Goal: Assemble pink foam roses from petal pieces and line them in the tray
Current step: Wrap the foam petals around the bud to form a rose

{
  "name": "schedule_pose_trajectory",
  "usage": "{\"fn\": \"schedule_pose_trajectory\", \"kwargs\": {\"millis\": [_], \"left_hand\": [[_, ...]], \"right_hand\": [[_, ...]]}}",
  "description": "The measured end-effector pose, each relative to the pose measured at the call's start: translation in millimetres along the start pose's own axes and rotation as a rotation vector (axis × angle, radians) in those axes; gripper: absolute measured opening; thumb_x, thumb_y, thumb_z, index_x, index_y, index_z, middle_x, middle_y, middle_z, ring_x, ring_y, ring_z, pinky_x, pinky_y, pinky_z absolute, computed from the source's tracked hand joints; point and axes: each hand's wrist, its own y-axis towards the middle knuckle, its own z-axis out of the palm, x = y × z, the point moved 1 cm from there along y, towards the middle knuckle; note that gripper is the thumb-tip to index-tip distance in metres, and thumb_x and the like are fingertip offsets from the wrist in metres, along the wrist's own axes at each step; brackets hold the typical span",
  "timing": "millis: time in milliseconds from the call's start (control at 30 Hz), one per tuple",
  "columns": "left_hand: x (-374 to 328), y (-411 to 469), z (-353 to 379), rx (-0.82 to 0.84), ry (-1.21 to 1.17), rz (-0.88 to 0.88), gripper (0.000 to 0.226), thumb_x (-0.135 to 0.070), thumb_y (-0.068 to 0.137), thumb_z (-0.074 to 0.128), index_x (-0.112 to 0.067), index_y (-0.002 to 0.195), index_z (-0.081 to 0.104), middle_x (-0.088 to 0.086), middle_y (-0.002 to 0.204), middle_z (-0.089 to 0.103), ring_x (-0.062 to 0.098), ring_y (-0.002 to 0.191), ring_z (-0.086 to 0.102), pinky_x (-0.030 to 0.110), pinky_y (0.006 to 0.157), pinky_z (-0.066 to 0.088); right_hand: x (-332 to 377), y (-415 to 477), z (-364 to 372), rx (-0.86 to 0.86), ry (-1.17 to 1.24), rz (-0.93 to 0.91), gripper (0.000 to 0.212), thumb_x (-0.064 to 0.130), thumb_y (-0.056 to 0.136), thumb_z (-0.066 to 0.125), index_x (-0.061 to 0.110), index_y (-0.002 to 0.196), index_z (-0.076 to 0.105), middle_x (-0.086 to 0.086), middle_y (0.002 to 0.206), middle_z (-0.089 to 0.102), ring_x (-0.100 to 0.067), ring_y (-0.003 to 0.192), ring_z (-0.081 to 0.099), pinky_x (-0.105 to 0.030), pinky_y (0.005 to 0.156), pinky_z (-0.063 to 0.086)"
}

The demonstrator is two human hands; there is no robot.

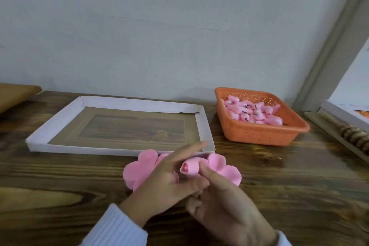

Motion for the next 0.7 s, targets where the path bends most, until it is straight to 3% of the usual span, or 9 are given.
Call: {"fn": "schedule_pose_trajectory", "kwargs": {"millis": [100,167,233,300,367,433,500,600,700], "left_hand": [[-3,-4,6,-0.056,0.022,-0.007,0.033,-0.034,0.082,0.064,-0.031,0.115,0.066,-0.005,0.111,0.069,0.026,0.079,0.068,0.032,0.068,0.057],[-5,-6,8,-0.097,-0.002,0.048,0.019,-0.029,0.086,0.060,-0.025,0.101,0.070,-0.004,0.113,0.070,0.017,0.093,0.069,0.025,0.076,0.055],[-4,-7,5,-0.181,-0.081,0.068,0.012,-0.028,0.085,0.059,-0.028,0.085,0.070,-0.001,0.103,0.073,0.013,0.102,0.067,0.020,0.083,0.051],[-1,-6,-4,-0.324,-0.186,-0.023,0.009,-0.033,0.077,0.062,-0.031,0.071,0.068,0.000,0.091,0.074,0.014,0.094,0.068,0.024,0.081,0.049],[5,-3,-10,-0.490,-0.344,-0.180,0.015,-0.028,0.075,0.066,-0.026,0.060,0.064,0.001,0.081,0.071,0.021,0.084,0.064,0.036,0.074,0.045],[11,-1,-15,-0.584,-0.434,-0.263,0.027,-0.015,0.087,0.063,-0.019,0.061,0.063,0.001,0.072,0.067,0.021,0.078,0.061,0.038,0.070,0.045],[11,0,-16,-0.564,-0.429,-0.271,0.019,-0.012,0.092,0.056,-0.012,0.075,0.064,-0.001,0.072,0.066,0.010,0.073,0.065,0.025,0.068,0.053],[15,-2,-15,-0.534,-0.434,-0.273,0.013,-0.011,0.097,0.050,-0.004,0.091,0.060,0.001,0.082,0.064,-0.002,0.069,0.064,0.012,0.062,0.051],[21,2,-16,-0.555,-0.487,-0.305,0.027,-0.013,0.096,0.048,-0.010,0.074,0.065,-0.001,0.069,0.064,0.005,0.064,0.063,0.020,0.063,0.052]], "right_hand": [[-10,1,2,-0.008,-0.007,0.021,0.008,0.020,0.079,0.074,0.022,0.087,0.077,0.005,0.079,0.063,-0.003,0.061,0.054,-0.016,0.056,0.039],[-8,1,-5,-0.024,-0.052,0.027,0.021,0.019,0.074,0.079,0.017,0.095,0.077,-0.001,0.086,0.064,-0.007,0.069,0.055,-0.017,0.061,0.042],[6,-1,-18,-0.109,-0.146,-0.054,0.027,0.020,0.080,0.071,0.009,0.105,0.074,-0.011,0.092,0.065,-0.016,0.068,0.055,-0.021,0.057,0.045],[28,-4,-42,-0.387,-0.523,-0.248,0.018,0.018,0.086,0.066,0.015,0.102,0.073,-0.006,0.092,0.070,-0.024,0.067,0.057,-0.025,0.053,0.043],[48,-3,-66,-0.758,-1.030,-0.383,0.015,0.020,0.091,0.063,0.026,0.103,0.068,0.008,0.090,0.071,-0.011,0.073,0.064,-0.019,0.056,0.047],[56,3,-85,-0.870,-1.293,-0.355,0.023,0.024,0.091,0.062,0.026,0.114,0.063,0.016,0.097,0.063,-0.003,0.085,0.059,-0.016,0.064,0.046],[53,11,-99,-0.840,-1.415,-0.274,0.032,0.030,0.090,0.064,0.025,0.121,0.062,0.014,0.103,0.060,-0.003,0.091,0.055,-0.016,0.070,0.041],[45,15,-104,-0.791,-1.521,-0.323,0.026,0.033,0.086,0.066,0.025,0.112,0.068,0.014,0.098,0.064,0.001,0.083,0.055,-0.013,0.065,0.039],[43,14,-98,-0.837,-1.660,-0.392,0.017,0.034,0.085,0.064,0.028,0.100,0.071,0.014,0.093,0.065,-0.005,0.084,0.057,-0.026,0.073,0.049]]}}
